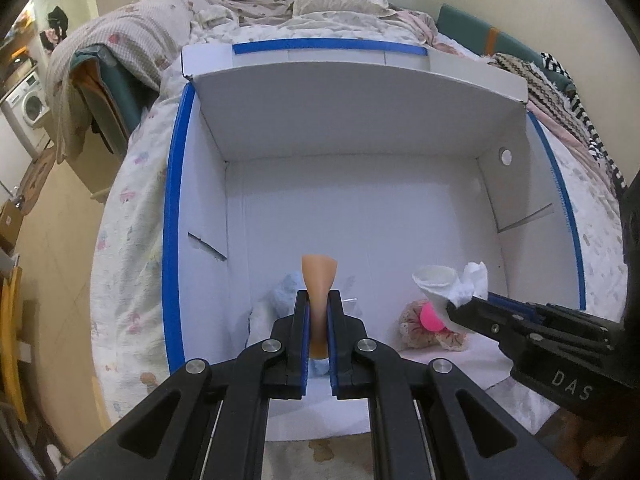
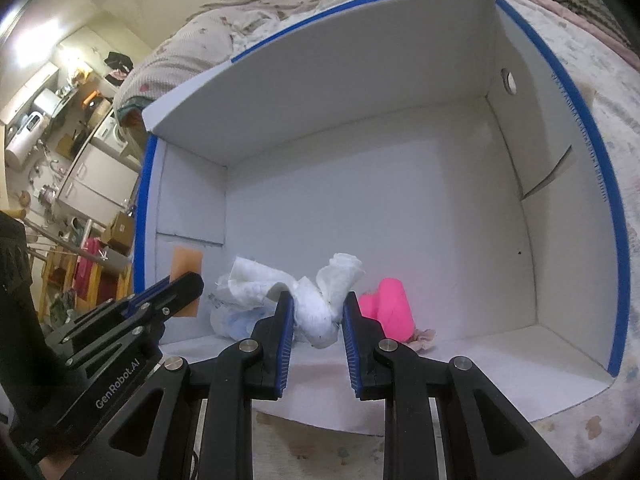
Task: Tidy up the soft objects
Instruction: 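Lower the tan item and white cloth into the box and open both grippers, then lift both open grippers out of the box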
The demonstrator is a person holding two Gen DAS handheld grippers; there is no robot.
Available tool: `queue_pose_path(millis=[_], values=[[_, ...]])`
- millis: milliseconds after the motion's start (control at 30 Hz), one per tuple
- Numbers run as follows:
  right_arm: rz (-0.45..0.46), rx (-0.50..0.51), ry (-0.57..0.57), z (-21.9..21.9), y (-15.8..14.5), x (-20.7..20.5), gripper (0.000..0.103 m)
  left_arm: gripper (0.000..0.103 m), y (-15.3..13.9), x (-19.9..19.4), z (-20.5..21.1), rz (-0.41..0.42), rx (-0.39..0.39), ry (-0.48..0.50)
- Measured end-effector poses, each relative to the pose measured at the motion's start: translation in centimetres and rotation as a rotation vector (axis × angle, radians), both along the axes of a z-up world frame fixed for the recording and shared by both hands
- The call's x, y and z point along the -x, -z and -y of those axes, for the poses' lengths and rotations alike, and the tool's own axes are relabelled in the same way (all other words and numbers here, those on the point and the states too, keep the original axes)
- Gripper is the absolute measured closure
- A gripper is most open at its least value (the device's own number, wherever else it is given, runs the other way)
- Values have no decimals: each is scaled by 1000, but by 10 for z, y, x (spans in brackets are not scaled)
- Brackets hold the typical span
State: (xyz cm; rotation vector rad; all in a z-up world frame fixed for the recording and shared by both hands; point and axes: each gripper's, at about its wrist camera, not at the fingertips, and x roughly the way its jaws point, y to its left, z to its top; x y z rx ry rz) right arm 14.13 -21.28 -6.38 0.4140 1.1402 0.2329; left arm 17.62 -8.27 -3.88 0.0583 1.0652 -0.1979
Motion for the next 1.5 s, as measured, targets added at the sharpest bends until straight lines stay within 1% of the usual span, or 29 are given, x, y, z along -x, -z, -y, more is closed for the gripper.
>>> queue_pose_path(millis=[233, 500, 600, 633, 700, 733, 767, 800, 833, 900, 933, 967, 1133, 1267, 1500], values=[[-28, 9, -6, 3, 8, 0, 78, 96, 8, -3, -1, -12, -8, -8], [-44, -17, -1, 5, 10, -2, 77, 95, 12, -3, 2, -14, -24, -2], [-48, -31, 10, 8, 11, -2, 75, 92, 12, -2, 3, -8, -30, 3], [-49, -30, 15, 10, 11, -2, 74, 89, 12, -2, 3, -7, -30, 4], [-50, -24, 28, 13, 10, -2, 70, 88, 12, -1, 3, -4, -31, 3], [-48, -27, 37, 15, 10, -1, 64, 87, 11, -1, 2, -2, -28, 0], [-45, -29, 46, 17, 9, -1, 48, 86, 10, 0, 1, 2, -24, -2], [-40, -29, 55, 19, 8, -1, 39, 84, 9, 0, 1, 7, -23, -1], [-32, -25, 68, 22, 7, 0, 33, 80, 7, 0, 1, 13, -25, -1], [-29, -15, 79, 25, 6, 0, 33, 66, 4, 2, 0, 31, -32, -1], [-31, -6, 87, 26, 7, 0, 31, 49, 2, 2, 0, 36, -35, -3], [-32, -1, 95, 27, 7, 0, 29, 39, 1, 2, -1, 42, -37, -8], [-28, 1, 109, 31, 6, 0, 24, 37, -10, 5, -4, 94, -18, -30], [-18, 4, 108, 28, 5, 0, 20, 37, -12, 5, -3, 101, -35, -23], [-13, 3, 96, 25, 3, -1, 20, 37, -11, 5, -2, 92, -45, -22]])
